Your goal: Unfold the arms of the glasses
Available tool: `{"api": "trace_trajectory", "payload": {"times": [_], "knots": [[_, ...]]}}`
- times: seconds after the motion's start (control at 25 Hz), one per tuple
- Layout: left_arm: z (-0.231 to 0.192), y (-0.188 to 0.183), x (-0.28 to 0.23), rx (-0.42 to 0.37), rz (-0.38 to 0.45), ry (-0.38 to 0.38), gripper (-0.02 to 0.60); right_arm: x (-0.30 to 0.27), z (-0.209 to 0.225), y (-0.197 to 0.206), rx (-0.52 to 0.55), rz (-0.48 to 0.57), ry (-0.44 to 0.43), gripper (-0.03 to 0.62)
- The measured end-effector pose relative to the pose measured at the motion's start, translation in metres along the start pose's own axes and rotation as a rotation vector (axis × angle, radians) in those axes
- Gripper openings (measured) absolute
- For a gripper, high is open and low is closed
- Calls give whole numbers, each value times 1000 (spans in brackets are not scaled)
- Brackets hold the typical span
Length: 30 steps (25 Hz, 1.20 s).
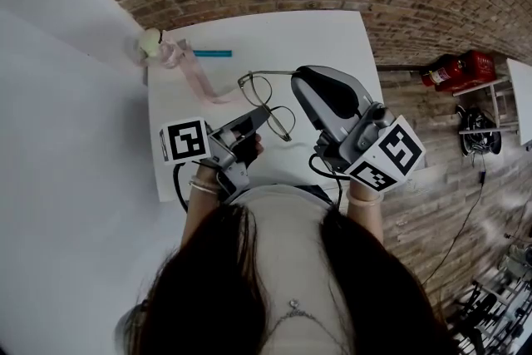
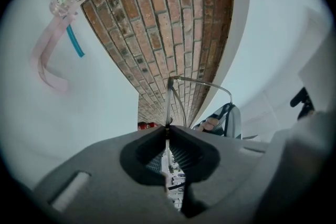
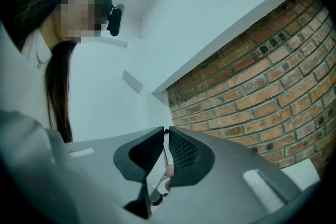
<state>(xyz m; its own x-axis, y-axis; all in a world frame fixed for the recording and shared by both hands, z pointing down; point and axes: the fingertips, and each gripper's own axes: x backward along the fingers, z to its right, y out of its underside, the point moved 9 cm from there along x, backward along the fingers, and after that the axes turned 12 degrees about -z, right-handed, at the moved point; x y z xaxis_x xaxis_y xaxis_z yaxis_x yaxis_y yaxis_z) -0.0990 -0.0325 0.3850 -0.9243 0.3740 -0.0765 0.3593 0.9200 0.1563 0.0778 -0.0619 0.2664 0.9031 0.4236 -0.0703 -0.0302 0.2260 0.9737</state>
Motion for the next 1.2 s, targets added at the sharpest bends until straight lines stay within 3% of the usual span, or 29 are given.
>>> {"api": "trace_trajectory", "payload": {"times": [0.24, 0.4, 1.2], "knots": [[-7, 0, 0, -16, -28, -37, 20, -3, 2, 0, 0, 0, 8, 35], [-13, 1, 4, -50, -54, -103, 20, -4, 2, 1, 1, 1, 12, 35], [-15, 6, -2, -85, -139, -136, 20, -5, 7, 2, -11, 13, 30, 37]]}}
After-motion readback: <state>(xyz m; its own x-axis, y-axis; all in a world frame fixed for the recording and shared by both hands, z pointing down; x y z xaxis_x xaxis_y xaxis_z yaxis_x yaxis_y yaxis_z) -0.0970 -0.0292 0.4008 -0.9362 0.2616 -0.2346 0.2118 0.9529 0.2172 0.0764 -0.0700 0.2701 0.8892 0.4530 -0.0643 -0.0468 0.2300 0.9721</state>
